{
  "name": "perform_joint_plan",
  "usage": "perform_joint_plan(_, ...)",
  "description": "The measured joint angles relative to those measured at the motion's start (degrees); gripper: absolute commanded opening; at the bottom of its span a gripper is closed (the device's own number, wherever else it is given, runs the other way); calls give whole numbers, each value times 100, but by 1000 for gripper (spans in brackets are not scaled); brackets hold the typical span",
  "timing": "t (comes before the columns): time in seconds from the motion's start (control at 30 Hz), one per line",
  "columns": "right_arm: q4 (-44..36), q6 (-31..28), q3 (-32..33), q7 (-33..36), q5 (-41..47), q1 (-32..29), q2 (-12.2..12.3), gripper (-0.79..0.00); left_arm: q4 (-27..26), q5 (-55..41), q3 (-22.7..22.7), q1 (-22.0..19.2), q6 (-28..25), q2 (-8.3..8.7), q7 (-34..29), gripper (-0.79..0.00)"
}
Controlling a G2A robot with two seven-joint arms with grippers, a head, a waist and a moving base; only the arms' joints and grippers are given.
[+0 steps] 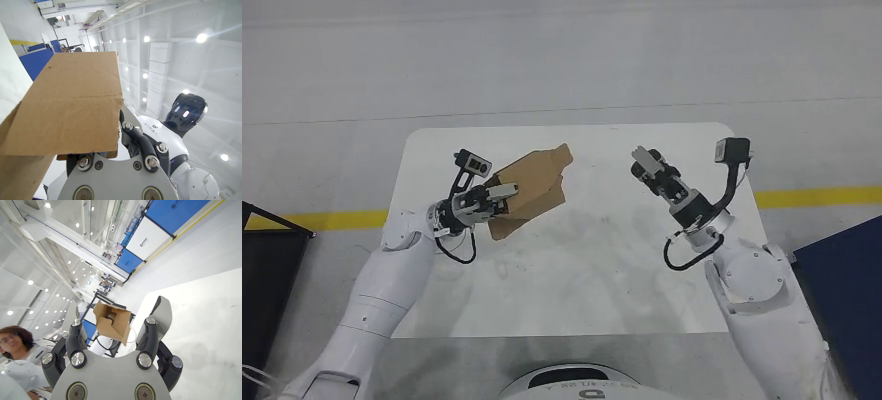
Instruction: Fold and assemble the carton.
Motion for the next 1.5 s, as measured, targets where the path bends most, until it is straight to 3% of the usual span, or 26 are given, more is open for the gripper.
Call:
perform_joint_plan(0.07,-86,-180,39,-7,-345,-58,12,0,-5,-403,35,26,265,-29,-186,-785)
perform_joint_plan(0.2,-85,-167,36,-1,-325,-58,12,0,456,-1489,155,28,1338,-87,-492,-785)
perform_joint_plan(0.33,-85,-166,36,-1,-324,-58,11,0,528,-1026,225,-10,1228,-86,-390,-785)
perform_joint_plan(0.53,-58,-185,65,-12,-393,-45,16,0,451,-1103,267,56,1331,-110,-334,-785)
perform_joint_plan(0.67,113,-780,252,179,-808,45,60,0,361,-2204,526,122,2383,-234,-357,-785)
perform_joint_plan(0.8,229,-1560,486,344,-810,151,105,0,548,-3256,885,-95,3737,-375,-793,-785)
perform_joint_plan(0.9,273,-1864,615,335,-765,220,123,0,603,-3752,1160,-331,4440,-443,-596,-785)
perform_joint_plan(1.03,272,-1889,622,320,-721,238,125,0,733,-4299,1322,-591,4653,-480,-259,-785)
perform_joint_plan(1.5,271,-1886,621,321,-724,236,125,0,734,-4288,1320,-589,4655,-480,-262,-785)
